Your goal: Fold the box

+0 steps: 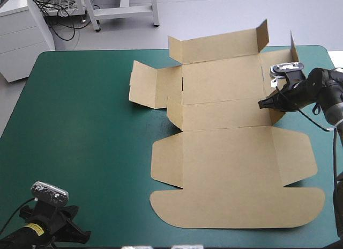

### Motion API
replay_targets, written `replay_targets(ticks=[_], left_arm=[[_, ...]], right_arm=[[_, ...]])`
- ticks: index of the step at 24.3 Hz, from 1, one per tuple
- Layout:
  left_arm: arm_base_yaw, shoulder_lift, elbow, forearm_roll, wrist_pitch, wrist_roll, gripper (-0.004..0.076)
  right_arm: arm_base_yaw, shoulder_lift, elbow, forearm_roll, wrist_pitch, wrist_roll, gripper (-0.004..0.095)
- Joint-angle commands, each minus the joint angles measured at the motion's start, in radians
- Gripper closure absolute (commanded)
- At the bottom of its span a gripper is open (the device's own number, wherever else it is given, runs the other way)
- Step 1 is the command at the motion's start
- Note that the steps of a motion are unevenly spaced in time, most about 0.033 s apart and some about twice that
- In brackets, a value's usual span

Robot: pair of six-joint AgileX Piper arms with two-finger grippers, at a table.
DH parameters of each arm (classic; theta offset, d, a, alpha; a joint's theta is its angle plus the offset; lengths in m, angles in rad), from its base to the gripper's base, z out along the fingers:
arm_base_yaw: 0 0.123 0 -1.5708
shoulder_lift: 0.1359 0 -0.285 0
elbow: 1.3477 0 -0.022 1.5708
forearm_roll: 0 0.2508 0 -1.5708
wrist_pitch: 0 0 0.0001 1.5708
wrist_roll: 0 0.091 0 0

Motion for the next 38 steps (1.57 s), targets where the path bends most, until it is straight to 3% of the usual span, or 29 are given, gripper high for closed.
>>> replay_targets(ticks=[1,5,9,25,30,38], left_arm=[[-0.003,0.008,-0.023,-0.018,-0.05,-0.009,0.0756],[-0.003,0.008,-0.023,-0.018,-0.05,-0.009,0.0756],[-0.003,0.008,-0.023,-0.018,-0.05,-0.009,0.0756],[-0.003,0.008,-0.023,-0.018,-0.05,-0.009,0.0756],[-0.003,0.008,-0.023,-0.018,-0.05,-0.009,0.0756],[-0.003,0.008,-0.023,-0.018,-0.05,-0.009,0.0756]], right_arm=[[-0.005,-0.037,-0.114,-0.002,-0.045,-0.208,0.0931],[-0.005,-0.03,-0.197,0.032,-0.092,-0.403,0.0932],[0.01,0.009,-0.232,0.113,-0.067,-0.546,0.0931],[0.327,0.164,-0.247,0.113,-0.221,-0.74,0.0932],[0.374,0.183,-0.292,0.17,-0.21,-0.914,0.0932],[0.373,0.207,-0.315,0.322,-0.085,-1.236,0.0932]])
